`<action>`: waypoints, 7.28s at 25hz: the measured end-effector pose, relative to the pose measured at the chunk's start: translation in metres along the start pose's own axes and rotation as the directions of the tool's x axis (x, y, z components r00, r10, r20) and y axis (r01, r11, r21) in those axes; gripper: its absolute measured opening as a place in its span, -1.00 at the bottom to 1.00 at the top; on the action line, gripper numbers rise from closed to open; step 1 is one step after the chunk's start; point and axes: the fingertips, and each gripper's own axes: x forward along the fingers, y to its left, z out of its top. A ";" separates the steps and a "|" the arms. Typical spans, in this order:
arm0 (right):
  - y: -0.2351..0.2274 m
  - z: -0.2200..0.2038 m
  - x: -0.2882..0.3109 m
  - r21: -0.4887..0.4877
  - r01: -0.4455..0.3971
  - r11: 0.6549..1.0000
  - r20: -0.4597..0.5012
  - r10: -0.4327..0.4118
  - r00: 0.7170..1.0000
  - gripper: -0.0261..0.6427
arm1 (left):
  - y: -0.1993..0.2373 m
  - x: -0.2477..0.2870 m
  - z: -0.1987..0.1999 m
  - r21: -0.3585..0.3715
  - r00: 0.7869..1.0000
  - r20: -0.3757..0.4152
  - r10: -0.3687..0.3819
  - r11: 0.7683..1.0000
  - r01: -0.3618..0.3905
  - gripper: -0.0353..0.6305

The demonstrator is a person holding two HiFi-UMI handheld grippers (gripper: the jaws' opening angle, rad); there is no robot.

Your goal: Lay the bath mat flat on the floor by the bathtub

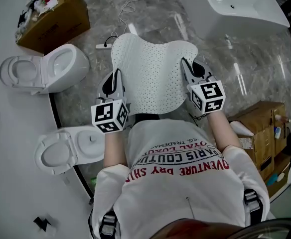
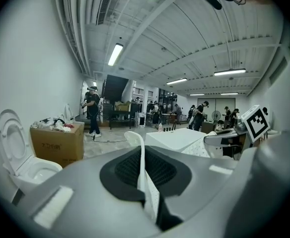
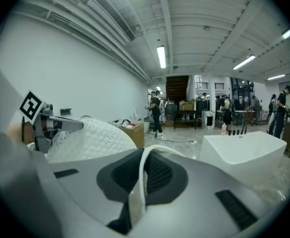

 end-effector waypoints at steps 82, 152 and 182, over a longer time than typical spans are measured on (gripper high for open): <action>-0.546 0.081 0.574 0.385 0.899 0.207 -0.527 -0.750 0.399 -0.89 | 0.044 1.057 0.215 0.151 0.294 -0.525 -0.799 0.252 0.956 -0.84; -0.540 -0.649 0.680 0.291 0.957 -0.001 -0.723 -0.655 0.219 -0.89 | 0.063 1.318 -0.500 0.217 0.334 -0.588 -0.737 0.255 0.942 -0.84; -0.500 -0.783 0.654 0.081 0.996 -0.033 -0.891 -0.450 0.058 -0.03 | 0.129 1.412 -0.593 0.369 0.521 -0.720 -0.459 0.383 0.847 0.08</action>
